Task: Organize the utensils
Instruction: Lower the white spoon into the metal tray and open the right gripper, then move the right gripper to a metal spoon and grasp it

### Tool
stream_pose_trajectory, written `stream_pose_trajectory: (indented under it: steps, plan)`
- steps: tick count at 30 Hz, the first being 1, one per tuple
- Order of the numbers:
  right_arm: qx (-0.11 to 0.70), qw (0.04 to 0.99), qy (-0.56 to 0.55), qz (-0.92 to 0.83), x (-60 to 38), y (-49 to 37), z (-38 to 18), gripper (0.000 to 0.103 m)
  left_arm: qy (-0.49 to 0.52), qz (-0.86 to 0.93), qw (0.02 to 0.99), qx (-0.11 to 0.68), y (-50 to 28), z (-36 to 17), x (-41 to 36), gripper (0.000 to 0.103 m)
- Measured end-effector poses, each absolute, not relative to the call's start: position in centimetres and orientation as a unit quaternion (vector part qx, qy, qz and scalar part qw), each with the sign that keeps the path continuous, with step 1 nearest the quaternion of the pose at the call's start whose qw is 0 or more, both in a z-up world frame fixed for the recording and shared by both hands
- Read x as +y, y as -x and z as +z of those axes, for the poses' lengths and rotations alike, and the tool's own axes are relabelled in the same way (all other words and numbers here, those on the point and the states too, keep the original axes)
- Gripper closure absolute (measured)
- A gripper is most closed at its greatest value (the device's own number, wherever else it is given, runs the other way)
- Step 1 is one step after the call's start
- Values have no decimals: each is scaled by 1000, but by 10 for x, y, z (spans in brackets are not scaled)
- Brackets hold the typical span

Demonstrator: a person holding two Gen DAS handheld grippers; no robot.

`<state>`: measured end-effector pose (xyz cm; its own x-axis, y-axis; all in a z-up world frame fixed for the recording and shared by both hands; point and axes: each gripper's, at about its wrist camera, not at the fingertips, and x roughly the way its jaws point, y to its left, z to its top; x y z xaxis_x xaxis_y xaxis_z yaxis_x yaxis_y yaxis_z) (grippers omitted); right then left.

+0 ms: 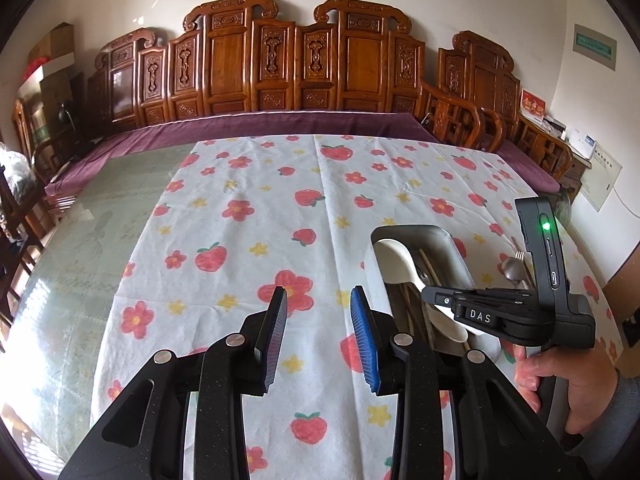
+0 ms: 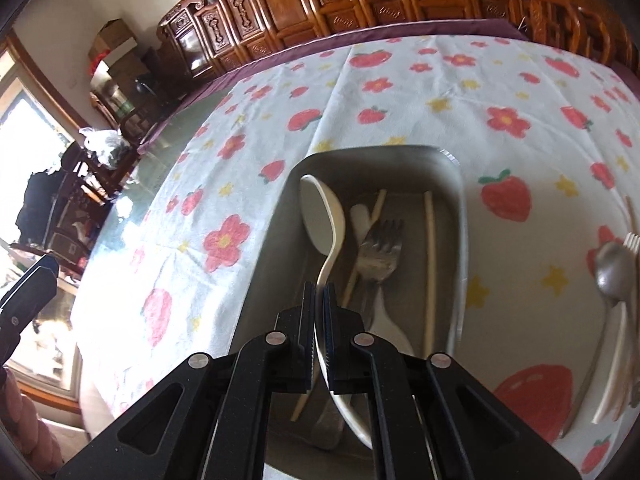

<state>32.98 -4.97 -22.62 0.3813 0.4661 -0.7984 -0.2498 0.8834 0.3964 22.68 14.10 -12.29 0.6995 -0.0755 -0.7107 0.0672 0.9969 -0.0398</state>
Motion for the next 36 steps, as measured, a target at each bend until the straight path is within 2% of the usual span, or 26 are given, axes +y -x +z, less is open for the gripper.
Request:
stream_pose_trajectory:
  steps: [18, 22, 28, 32, 36]
  plan:
    - [485, 839, -60, 241, -56, -315, -212, 93, -5, -39, 924, 380, -212, -112, 132, 71]
    - [464, 852, -47, 240, -75, -300, -197, 93, -9, -45, 927, 371, -204, -104, 119, 66]
    - [438, 869, -26, 228, -117, -268, -174, 93, -14, -60, 929, 365, -196, -96, 95, 65]
    - [429, 877, -27, 216, -150, -247, -167, 93, -11, -69, 930, 360, -191, -92, 80, 59]
    - [425, 883, -29, 198, -185, -225, -169, 93, -14, -85, 929, 360, -184, -91, 60, 58]
